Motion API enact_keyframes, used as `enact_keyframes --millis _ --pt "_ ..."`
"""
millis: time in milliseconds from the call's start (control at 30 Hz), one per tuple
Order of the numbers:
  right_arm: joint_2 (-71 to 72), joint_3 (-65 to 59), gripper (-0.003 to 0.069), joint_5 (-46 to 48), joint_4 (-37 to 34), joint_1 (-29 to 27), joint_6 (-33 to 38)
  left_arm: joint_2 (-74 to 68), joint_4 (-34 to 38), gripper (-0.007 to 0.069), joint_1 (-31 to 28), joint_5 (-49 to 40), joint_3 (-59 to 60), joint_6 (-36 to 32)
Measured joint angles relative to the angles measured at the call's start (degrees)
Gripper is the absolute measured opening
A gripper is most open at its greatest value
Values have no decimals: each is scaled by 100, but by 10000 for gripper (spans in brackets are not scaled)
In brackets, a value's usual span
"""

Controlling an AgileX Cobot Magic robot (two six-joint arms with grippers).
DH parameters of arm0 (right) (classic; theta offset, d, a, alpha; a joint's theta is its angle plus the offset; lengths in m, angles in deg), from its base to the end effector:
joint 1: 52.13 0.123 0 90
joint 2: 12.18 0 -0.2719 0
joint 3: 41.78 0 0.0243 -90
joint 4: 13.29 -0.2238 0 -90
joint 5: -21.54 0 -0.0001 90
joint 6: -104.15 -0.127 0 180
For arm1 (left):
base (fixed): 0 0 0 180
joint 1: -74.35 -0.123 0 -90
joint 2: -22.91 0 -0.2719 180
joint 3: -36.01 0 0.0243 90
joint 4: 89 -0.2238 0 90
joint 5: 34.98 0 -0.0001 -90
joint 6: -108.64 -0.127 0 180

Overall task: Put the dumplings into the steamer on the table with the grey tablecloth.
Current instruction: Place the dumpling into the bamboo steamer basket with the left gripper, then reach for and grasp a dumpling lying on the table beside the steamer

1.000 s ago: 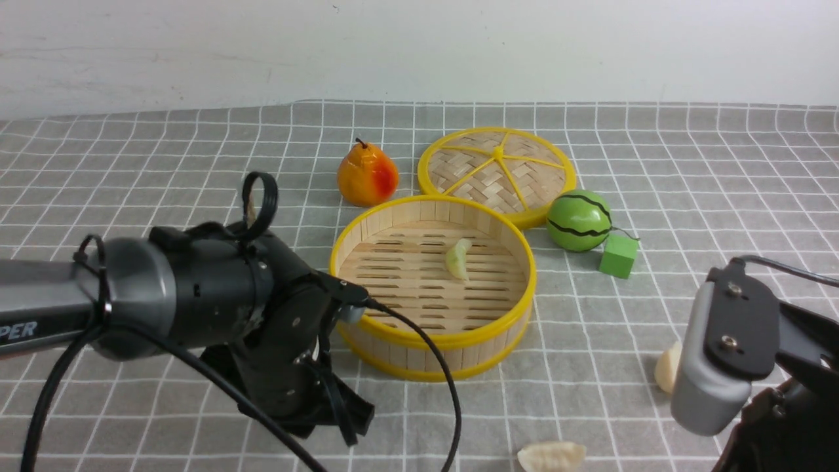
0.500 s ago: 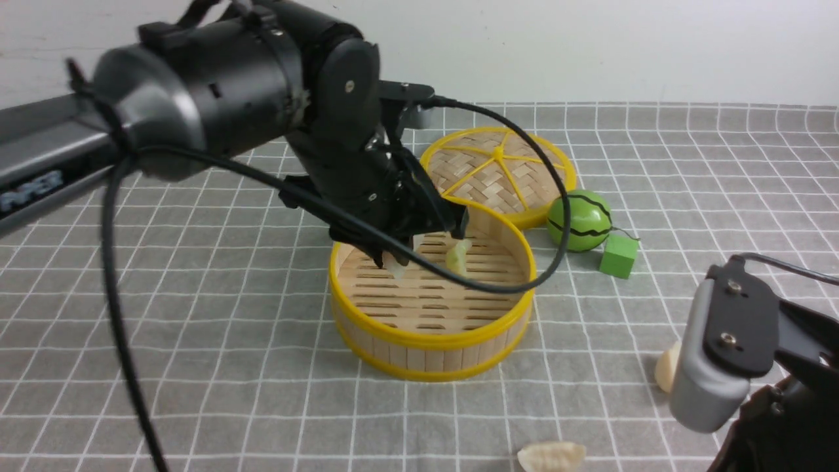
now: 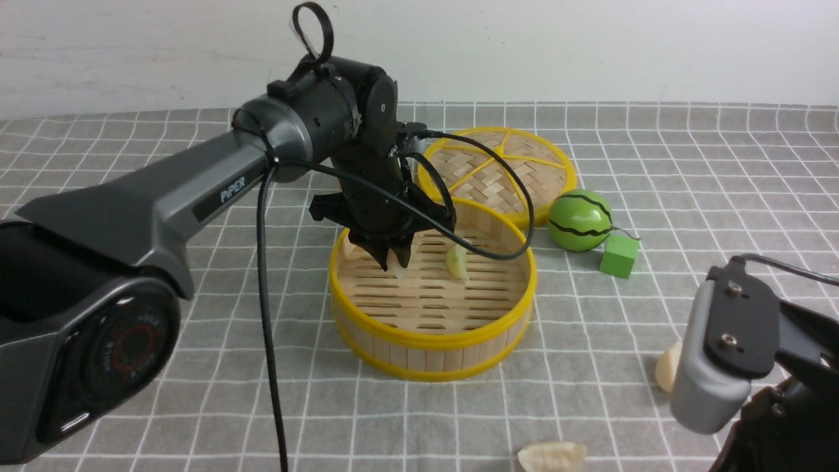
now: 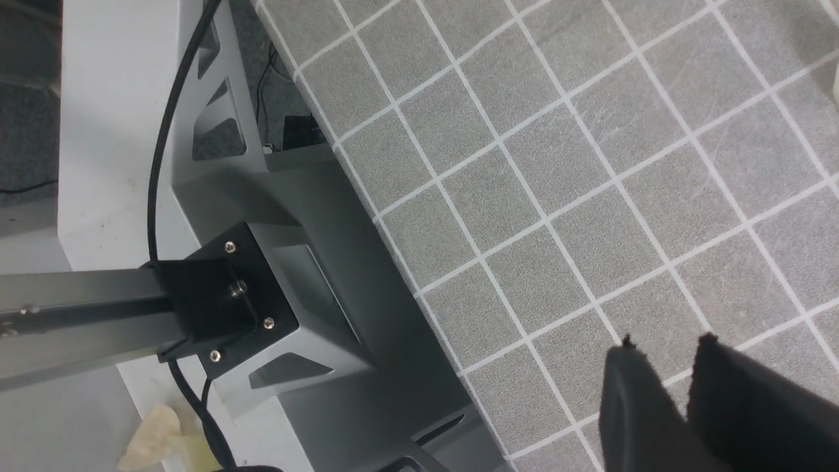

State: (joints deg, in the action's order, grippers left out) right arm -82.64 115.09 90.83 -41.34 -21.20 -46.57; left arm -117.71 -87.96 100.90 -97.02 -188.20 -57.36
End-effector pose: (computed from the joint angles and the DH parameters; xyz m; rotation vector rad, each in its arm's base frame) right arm 0.1189 0.1364 0.2820 -1.2621 2.4704 0.6900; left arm 0.4301 -0.2172 0.1765 0.2971 2.7716 -0.2069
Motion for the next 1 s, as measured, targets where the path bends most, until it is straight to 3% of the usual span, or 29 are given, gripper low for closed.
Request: enact_keyframes --millis 200,400,567,767,900,933,1000 --pt "0 0 143 -188 6 0 0 -42 -59 209 0 -13 -18 -14" --pt "0 0 148 -322 0 0 0 180 -65 356 0 -333 -18 -18" --pt "-5 126 149 -244 72 0 168 1084 -211 365 0 -450 -13 -47" --pt "-5 737 107 -215 104 0 244 2351 -554 277 0 -892 -44 -93" --pt "-18 1143 -8 -204 104 0 378 3255 -617 125 0 -920 230 -171" --pt "-24 1143 -10 -204 99 0 382 3296 -617 125 0 -920 258 -175" --pt "-79 1186 -21 -207 71 0 412 3803 -400 48 0 -920 686 -254"
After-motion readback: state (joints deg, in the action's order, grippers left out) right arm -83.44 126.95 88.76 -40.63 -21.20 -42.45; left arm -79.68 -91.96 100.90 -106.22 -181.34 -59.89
